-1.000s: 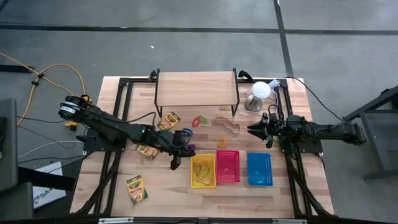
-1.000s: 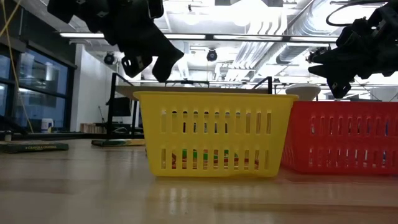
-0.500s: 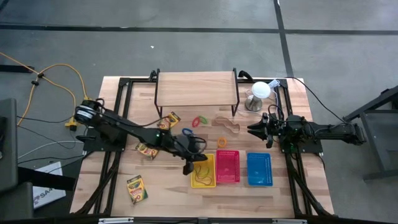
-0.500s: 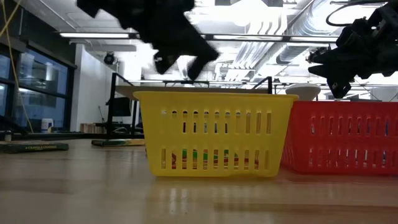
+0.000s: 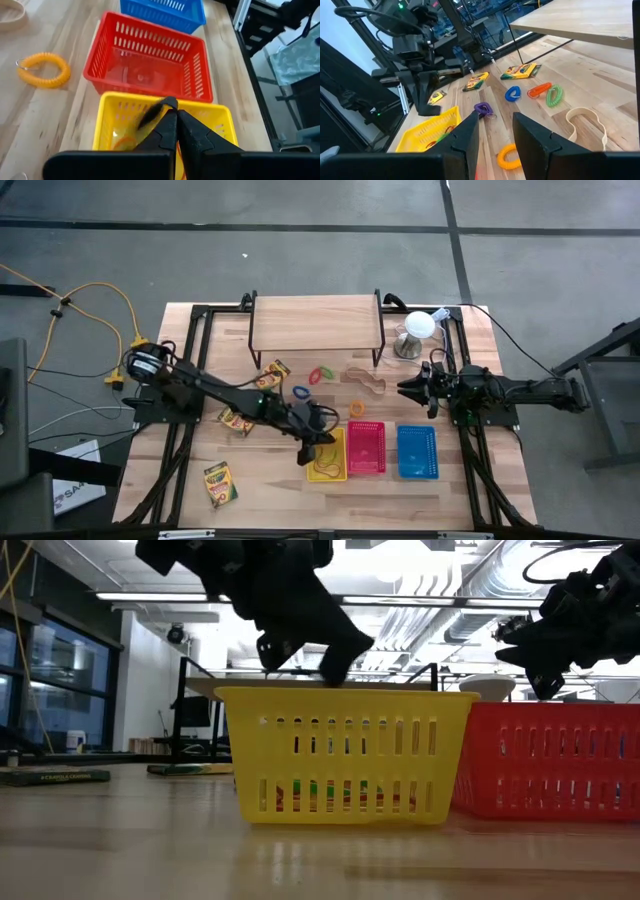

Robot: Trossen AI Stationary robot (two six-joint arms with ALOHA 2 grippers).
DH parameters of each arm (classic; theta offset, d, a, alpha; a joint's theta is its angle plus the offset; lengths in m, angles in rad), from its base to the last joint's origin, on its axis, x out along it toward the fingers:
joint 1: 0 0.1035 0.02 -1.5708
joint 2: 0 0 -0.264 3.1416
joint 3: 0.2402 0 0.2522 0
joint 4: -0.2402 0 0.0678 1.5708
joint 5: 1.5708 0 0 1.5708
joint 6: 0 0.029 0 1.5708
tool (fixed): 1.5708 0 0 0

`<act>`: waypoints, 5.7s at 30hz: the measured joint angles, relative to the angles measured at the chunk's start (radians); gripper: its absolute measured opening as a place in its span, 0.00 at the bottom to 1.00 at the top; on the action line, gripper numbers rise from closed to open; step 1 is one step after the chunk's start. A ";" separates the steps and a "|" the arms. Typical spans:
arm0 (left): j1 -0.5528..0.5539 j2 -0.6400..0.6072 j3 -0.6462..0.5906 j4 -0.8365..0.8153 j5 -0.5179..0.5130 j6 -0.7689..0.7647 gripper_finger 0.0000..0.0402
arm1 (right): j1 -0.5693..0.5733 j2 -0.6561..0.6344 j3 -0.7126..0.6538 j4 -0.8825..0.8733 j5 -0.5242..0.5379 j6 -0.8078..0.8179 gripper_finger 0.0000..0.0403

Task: Pick & Place Office Desk Supplies
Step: Put the black rubber band into the yellow bin, then put the white rubber band into the yellow bin

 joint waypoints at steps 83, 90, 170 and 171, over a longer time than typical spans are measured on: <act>0.055 -0.228 -0.001 -0.384 -0.006 0.110 0.18 | 0.000 0.006 0.000 0.000 0.000 0.000 0.27; 0.056 -0.257 -0.029 -0.385 -0.004 0.079 0.18 | 0.000 0.006 0.000 0.000 0.000 0.000 0.27; -0.014 -0.789 -0.526 -0.211 -0.215 0.024 0.18 | 0.000 0.005 0.000 0.030 0.026 0.000 0.27; -0.014 -0.789 -0.526 -0.211 -0.215 0.024 0.18 | 0.000 0.005 0.000 0.035 0.026 0.000 0.27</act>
